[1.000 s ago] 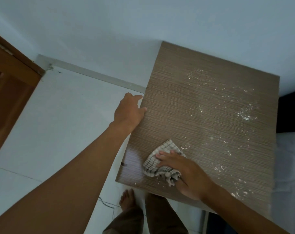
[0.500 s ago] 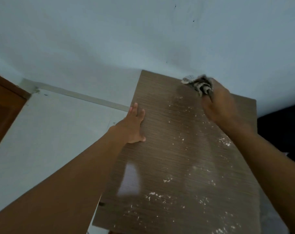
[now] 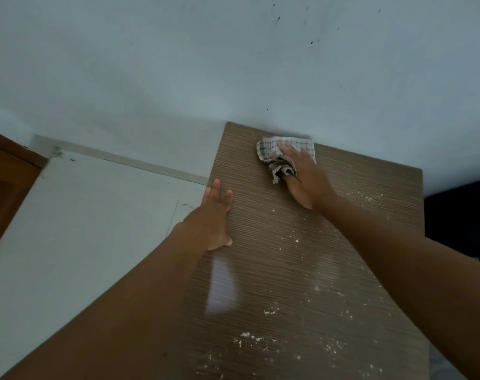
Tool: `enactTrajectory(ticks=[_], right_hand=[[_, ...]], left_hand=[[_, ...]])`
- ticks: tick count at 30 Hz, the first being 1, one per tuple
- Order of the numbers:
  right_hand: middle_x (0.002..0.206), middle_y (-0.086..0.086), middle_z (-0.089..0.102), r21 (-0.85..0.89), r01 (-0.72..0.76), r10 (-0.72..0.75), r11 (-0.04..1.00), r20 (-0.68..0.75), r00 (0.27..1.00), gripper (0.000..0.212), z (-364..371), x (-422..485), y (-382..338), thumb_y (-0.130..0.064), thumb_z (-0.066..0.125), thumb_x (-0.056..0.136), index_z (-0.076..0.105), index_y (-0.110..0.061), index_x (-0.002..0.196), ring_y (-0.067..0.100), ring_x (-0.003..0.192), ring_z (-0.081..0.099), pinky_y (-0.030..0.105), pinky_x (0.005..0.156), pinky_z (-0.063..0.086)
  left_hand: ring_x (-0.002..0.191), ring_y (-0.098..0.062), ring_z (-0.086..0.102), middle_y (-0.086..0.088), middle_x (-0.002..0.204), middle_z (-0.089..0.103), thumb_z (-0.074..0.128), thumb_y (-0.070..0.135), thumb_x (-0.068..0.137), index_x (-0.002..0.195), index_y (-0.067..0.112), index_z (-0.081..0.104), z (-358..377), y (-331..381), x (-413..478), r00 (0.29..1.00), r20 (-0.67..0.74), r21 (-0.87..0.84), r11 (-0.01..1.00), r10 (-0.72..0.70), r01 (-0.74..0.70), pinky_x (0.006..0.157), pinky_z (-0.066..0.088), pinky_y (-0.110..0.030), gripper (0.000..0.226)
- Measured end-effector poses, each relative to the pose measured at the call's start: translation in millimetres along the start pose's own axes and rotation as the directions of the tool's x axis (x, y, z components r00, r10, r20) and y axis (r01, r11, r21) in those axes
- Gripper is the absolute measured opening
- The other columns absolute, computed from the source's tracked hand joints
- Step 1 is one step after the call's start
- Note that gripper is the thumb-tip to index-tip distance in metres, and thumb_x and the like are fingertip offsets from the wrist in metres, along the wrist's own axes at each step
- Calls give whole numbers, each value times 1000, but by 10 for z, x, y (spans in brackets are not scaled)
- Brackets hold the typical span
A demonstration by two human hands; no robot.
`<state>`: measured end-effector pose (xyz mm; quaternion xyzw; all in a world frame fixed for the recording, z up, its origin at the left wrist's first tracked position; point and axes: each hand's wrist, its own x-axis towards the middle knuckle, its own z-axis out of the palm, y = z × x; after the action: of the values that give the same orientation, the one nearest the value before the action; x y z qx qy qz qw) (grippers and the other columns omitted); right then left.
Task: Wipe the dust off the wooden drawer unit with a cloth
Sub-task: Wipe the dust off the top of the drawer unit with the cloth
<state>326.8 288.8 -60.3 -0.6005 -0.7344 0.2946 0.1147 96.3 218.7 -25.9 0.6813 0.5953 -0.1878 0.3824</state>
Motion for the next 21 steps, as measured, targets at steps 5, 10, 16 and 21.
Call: enactTrajectory(ticks=[5,10,16,21], right_hand=[[157,-10,19,-10,305,-301,952,142,943,52,99,-595,57,-18,47,91,44,-32,141,-3,146,-5,35,119,-6],[157,-2,28,34,391,-386,920,258,886,54,352,-1437,11,-26,45,87,41,-31,141,10,150,6,45,120,0],[157,-6,29,93,394,-403,914,308,862,59,597,-2203,-131,-20,60,82,46,-31,139,11,148,18,41,121,9],[132,-24,58,423,42,-148,905,222,964,59,311,-2373,-371,-8,47,84,51,-46,129,3,117,59,36,95,52]], left_hand=[[147,-22,-23,-4,156,-37,73,28,85,154,21,-14,-13,19,15,1000,5,8,1000,-14,13,120,17,-45,111],[148,-23,-22,-5,156,-36,73,29,85,154,20,-13,-31,30,11,1000,8,29,1000,-12,12,120,16,-43,111],[148,-23,-22,-6,156,-36,72,36,85,154,20,-14,-36,69,-1,999,11,43,998,-39,39,121,12,-43,111],[150,-24,-15,-7,160,-27,66,52,85,156,18,-4,-53,183,6,995,-33,-39,995,-91,90,121,13,-49,105]])
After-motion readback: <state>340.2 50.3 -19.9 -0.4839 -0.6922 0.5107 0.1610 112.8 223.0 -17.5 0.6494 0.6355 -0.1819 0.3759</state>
